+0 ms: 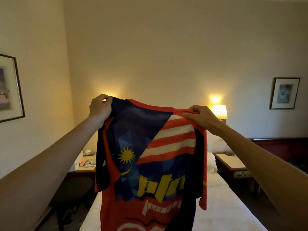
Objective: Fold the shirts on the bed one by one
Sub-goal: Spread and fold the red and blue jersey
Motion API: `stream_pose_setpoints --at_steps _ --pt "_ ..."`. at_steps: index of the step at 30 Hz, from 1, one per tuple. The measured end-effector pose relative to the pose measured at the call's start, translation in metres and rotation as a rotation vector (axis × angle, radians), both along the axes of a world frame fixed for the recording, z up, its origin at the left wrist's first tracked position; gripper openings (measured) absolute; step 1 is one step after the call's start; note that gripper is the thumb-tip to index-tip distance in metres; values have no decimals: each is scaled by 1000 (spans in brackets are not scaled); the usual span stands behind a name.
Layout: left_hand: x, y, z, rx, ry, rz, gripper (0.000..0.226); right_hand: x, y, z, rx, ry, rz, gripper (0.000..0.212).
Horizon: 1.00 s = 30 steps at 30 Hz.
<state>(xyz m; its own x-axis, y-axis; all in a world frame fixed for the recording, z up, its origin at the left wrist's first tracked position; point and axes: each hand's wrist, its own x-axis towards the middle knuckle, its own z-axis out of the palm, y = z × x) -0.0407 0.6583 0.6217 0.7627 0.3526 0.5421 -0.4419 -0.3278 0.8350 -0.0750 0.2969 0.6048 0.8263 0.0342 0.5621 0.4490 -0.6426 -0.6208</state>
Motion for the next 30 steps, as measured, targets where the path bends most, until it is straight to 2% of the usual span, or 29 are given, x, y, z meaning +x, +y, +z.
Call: stream_pose_setpoints --at_steps 3,7,9,11,13,16,17,19,20,21,23,24,26,27,30 --pt "1 -2 -6 256 -51 45 21 4 -10 -2 -16 -45 -40 13" --pt "3 2 -11 374 -33 -67 20 10 -22 -5 85 -176 -144 16" --pt "6 3 -13 383 -99 -66 14 15 -25 -5 81 -125 -183 11" --pt "9 5 -14 554 -69 -22 16 16 -29 -4 -17 29 -177 13" --pt "10 4 -15 707 -48 39 18 17 -33 -2 -35 55 -194 15" --pt "7 -2 -16 529 -285 168 19 21 -36 -1 106 -116 -251 9" --pt "6 -4 -19 525 -332 186 20 19 -36 0 29 -89 -253 14" --pt "7 -5 -26 680 -231 151 20 16 -38 -2 -161 39 -235 19" --pt "6 -4 -29 727 -158 148 19 15 -41 -3 -146 38 -234 19" --pt "5 -3 -30 708 -143 167 19 15 -45 -2 -77 -18 -252 19" --pt "5 -4 -32 590 -242 228 20 14 -51 0 78 -171 -308 17" --pt "6 -7 -31 565 -264 230 21 14 -51 1 64 -173 -314 15" --pt "7 -14 -30 599 -154 175 21 13 -49 -1 -56 -85 -302 15" --pt "7 -16 -29 594 -95 157 21 13 -50 -2 -53 -80 -302 16" --pt "8 -18 -27 450 -164 174 21 14 -54 -1 143 -207 -321 18"
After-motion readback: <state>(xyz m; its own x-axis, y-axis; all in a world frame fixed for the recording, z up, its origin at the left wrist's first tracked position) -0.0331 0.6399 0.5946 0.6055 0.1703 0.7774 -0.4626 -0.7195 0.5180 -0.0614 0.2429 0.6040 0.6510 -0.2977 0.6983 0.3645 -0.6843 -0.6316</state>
